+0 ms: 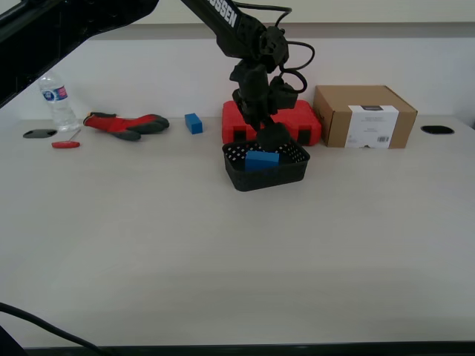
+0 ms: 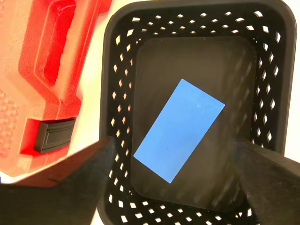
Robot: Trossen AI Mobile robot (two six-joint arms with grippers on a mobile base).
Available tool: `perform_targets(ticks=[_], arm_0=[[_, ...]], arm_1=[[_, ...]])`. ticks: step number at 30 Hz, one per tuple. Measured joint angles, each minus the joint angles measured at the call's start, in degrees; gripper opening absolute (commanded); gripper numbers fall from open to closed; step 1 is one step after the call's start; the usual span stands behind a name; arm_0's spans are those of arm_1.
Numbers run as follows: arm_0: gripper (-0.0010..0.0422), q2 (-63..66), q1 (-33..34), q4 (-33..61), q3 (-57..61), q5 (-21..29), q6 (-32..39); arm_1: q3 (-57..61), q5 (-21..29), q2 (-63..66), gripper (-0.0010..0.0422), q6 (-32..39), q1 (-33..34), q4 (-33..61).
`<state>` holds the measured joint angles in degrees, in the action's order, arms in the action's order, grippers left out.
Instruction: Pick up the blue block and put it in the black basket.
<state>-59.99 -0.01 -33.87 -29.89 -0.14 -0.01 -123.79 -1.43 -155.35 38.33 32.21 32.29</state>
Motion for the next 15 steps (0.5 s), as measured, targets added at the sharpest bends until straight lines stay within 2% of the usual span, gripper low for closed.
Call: perform_targets(ticks=[5,6,15], arm_0=[[0.0,0.0,0.0,0.0,0.0,0.0,0.0],[0.0,0.0,0.0,0.0,0.0,0.0,0.0],[0.0,0.0,0.0,0.0,0.0,0.0,0.0]], arm_1=[[-4.6,0.1,0.0,0.0016,-2.1,0.1,8.7],[-5.5,0.3,0.0,-0.0007,-2.5,0.1,9.9],[-6.3,1.8,0.1,0.0,-2.8,0.1,9.6]])
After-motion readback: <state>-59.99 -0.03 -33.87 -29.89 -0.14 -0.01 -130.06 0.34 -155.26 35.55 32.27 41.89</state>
